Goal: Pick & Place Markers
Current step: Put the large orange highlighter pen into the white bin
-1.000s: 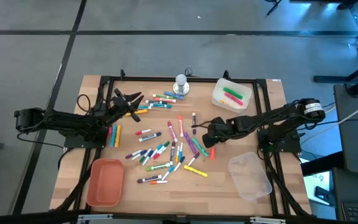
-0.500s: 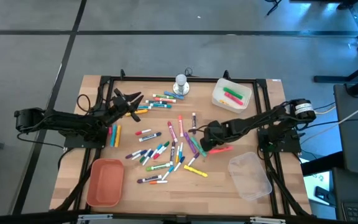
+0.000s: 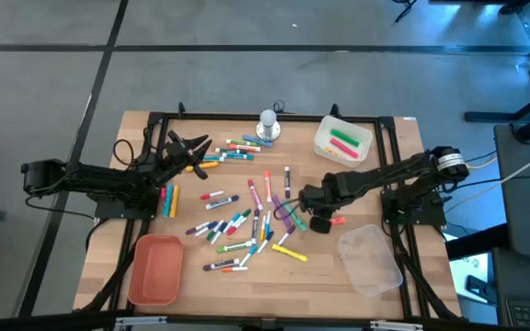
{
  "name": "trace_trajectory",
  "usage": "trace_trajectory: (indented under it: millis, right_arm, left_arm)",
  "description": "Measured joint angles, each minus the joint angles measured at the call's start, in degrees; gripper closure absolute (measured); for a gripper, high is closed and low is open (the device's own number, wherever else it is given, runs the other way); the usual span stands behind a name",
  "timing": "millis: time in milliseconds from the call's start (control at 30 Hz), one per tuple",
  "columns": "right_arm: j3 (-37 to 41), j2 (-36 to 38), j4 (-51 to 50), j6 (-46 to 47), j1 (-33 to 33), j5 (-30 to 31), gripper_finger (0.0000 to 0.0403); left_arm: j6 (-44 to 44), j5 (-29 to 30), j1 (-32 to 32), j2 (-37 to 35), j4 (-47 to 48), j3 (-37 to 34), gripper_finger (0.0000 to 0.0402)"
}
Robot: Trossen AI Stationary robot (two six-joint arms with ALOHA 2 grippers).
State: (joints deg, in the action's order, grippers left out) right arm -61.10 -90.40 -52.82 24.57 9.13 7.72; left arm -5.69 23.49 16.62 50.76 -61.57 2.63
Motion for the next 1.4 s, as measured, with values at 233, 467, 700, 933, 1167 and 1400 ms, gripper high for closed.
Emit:
trace_trajectory:
  millis: [233, 467, 700, 933, 1167, 1400]
  right_arm:
    - [3.8, -2.39, 5.5, -2.69, 5.49, -1.81, 0.0213]
    - [6.02, -5.4, 11.88, -4.63, 9.6, -5.35, 0.0164]
    - [5.79, -9.41, 11.94, -5.87, 9.9, -5.86, 0.02]
    - [5.88, -10.0, 12.05, -7.14, 9.06, -6.19, 0.0331]
    - [3.94, -9.82, 9.68, -5.39, 6.12, -7.12, 0.0341]
    - [-2.73, -10.03, 2.0, -10.58, -0.25, 1.59, 0.0341]
  left_arm:
    - [0.28, -0.09, 0.0, 0.0, 0.27, 0.0, 0.0315]
    - [0.42, -0.11, 0.0, 0.0, 0.24, 0.0, 0.0316]
    - [0.44, -0.17, -0.01, 0.0, 0.09, 0.0, 0.0316]
    - [0.44, -0.22, 0.0, 0.0, 0.07, 0.0, 0.0316]
    - [0.44, -0.22, 0.0, 0.0, 0.07, 0.0, 0.0316]
    - [0.11, -0.04, 0.0, 0.0, 0.07, 0.0, 0.0316]
